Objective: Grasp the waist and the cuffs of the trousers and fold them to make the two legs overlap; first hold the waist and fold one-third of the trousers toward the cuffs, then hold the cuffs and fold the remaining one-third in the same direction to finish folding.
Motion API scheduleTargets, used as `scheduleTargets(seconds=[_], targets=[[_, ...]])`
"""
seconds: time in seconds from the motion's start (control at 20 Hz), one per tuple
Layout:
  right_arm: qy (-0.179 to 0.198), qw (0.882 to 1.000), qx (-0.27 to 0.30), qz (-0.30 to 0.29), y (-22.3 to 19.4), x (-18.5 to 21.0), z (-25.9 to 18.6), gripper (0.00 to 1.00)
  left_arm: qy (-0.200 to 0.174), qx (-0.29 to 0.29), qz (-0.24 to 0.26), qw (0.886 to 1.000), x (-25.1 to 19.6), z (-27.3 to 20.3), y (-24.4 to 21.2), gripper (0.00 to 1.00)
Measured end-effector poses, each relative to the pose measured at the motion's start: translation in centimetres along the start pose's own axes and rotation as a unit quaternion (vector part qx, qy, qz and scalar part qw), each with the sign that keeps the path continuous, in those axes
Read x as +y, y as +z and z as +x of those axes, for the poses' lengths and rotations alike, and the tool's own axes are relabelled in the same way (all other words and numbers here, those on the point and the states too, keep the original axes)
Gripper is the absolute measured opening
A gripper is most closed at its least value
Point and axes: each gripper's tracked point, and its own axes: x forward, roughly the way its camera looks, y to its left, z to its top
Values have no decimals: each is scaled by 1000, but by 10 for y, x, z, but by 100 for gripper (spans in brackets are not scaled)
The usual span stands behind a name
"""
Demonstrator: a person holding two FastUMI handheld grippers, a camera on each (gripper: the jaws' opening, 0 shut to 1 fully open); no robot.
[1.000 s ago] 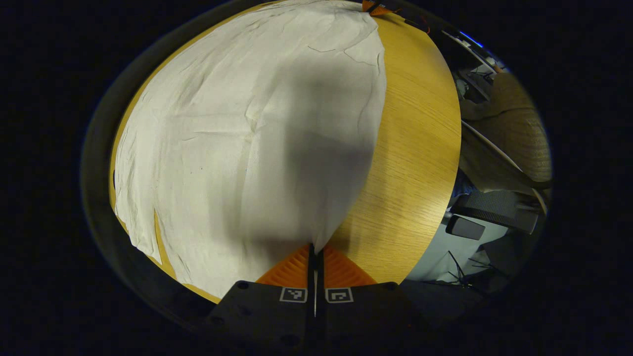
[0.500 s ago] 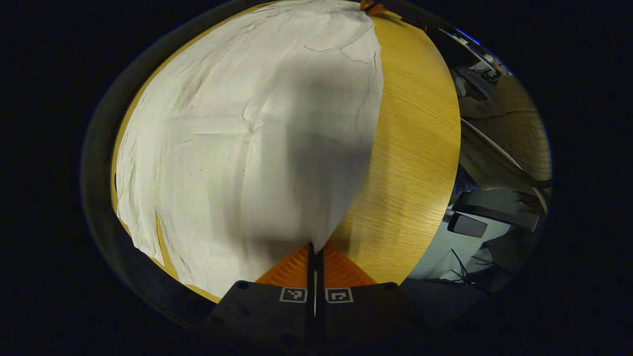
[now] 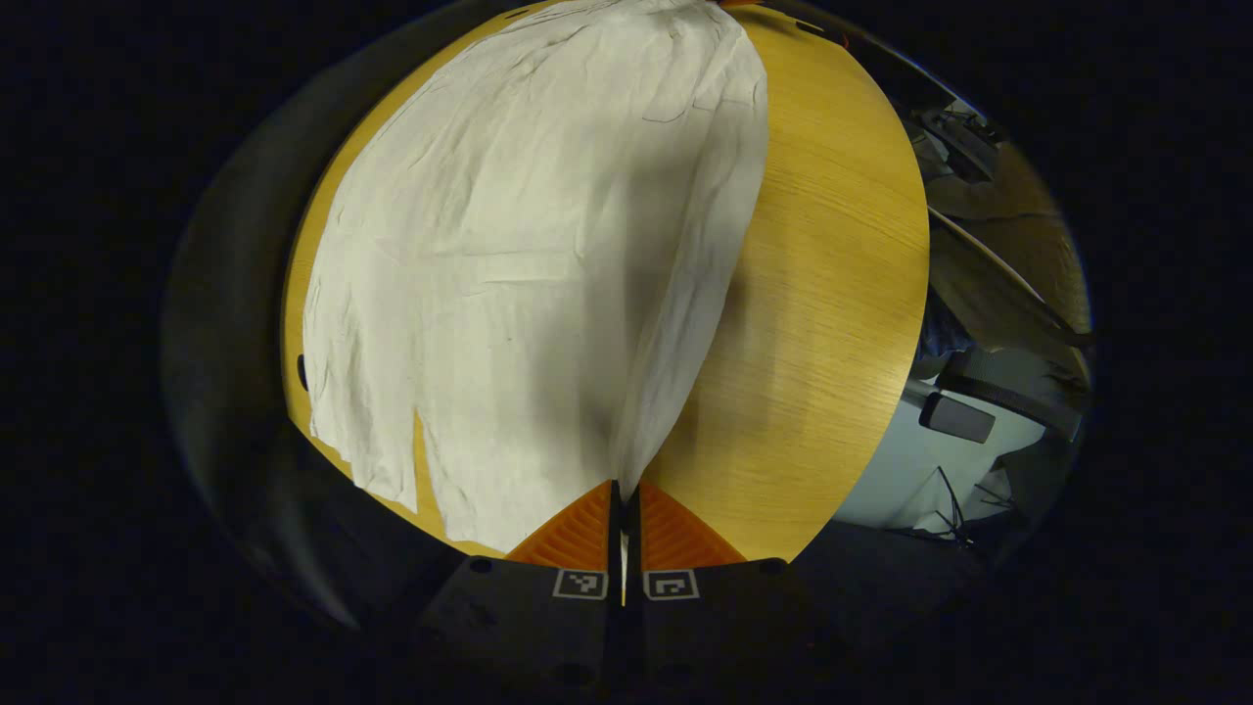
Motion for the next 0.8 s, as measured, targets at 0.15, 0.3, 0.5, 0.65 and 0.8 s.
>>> scheduleTargets(seconds=[0.15, 0.3, 0.5, 0.65, 0.8], targets=[[-24, 1000, -13, 10, 9, -25, -4, 3, 29, 15, 6, 999, 28, -10, 8, 0], [-39, 999, -21, 23, 16, -51, -7, 3, 61, 16, 12, 998, 65, -13, 14, 0], [-53, 998, -20, 39, 24, -85, -3, 3, 84, 20, 15, 996, 101, -25, 28, 0], [-56, 997, -21, 53, 30, -107, 5, 3, 117, 32, 25, 992, 140, -30, 40, 0], [-71, 995, -20, 64, 39, -137, 9, 3, 149, 42, 26, 988, 185, -37, 49, 0]])
